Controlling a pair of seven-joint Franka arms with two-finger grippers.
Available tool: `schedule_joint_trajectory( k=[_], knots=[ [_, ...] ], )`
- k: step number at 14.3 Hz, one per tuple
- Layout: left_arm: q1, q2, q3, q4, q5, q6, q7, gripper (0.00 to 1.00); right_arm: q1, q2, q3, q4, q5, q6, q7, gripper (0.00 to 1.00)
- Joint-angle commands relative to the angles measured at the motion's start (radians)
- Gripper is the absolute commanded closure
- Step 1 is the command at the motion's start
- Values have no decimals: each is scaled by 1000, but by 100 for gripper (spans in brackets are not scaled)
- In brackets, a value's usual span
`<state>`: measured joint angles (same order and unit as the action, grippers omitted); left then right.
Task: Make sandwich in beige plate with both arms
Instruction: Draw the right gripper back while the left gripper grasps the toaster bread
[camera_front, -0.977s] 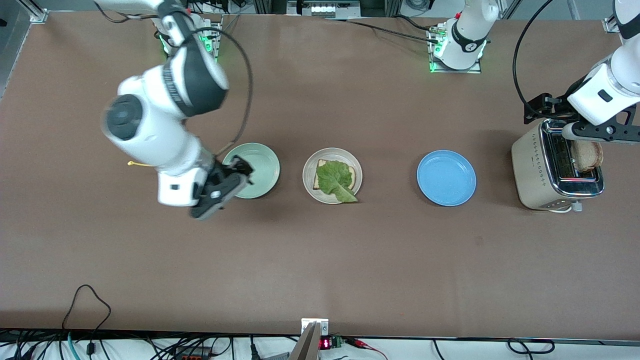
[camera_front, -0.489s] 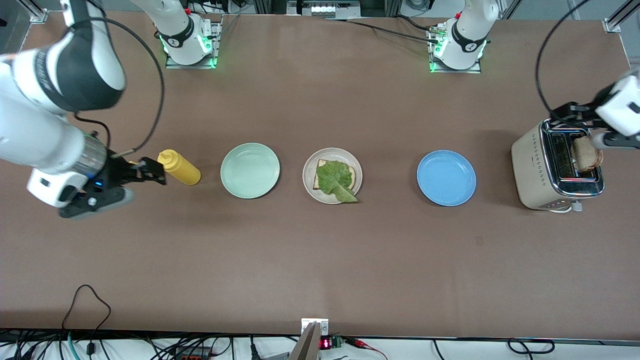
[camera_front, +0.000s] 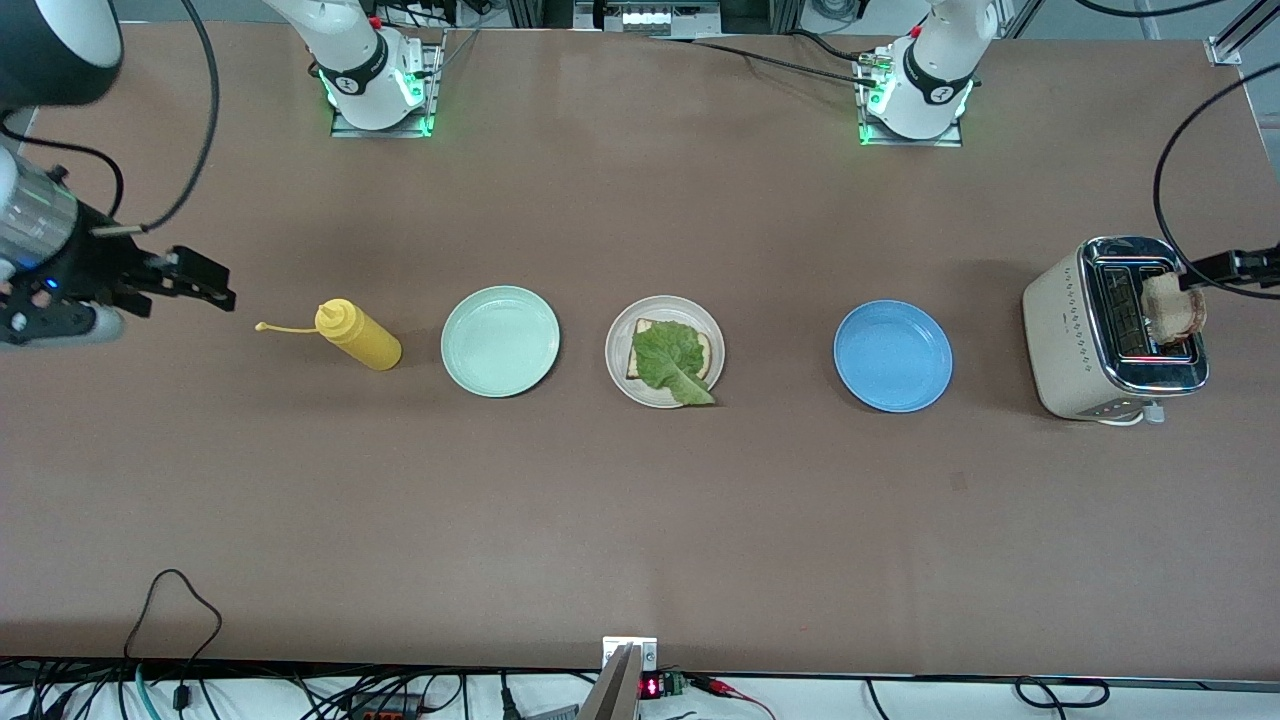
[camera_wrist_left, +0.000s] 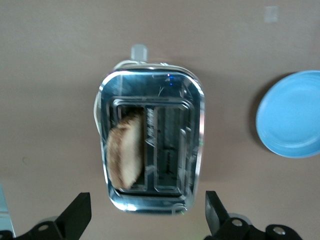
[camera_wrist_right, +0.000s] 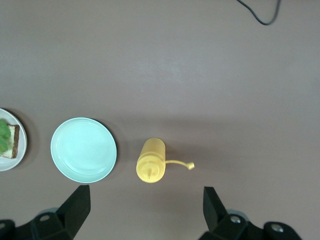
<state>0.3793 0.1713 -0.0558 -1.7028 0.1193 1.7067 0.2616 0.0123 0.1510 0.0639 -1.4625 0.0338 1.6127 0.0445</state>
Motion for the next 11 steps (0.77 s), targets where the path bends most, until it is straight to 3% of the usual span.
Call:
schedule_joint_trajectory(
  k=[1, 2, 6, 8, 9, 11],
  knots=[
    [78, 68, -13, 25, 14, 66, 137, 0, -113, -111, 118, -107, -18, 9, 46, 0],
    [90, 79, -13, 16, 11, 83, 175, 0, -136, -137, 146, -113, -22, 6, 46, 0],
    [130, 105, -15, -11, -10, 86, 186, 0, -94, -241, 136, -165, -25, 1, 90, 0],
    [132, 119, -15, -12, -42, 83, 179, 0, 10, -245, 32, -163, -25, -5, 92, 0],
    [132, 120, -15, -18, -46, 82, 176, 11, 84, -243, -43, -163, -25, -10, 92, 0],
    [132, 125, -15, -34, -47, 83, 162, 32, 89, -223, -61, -165, -31, 6, 83, 0]
  ],
)
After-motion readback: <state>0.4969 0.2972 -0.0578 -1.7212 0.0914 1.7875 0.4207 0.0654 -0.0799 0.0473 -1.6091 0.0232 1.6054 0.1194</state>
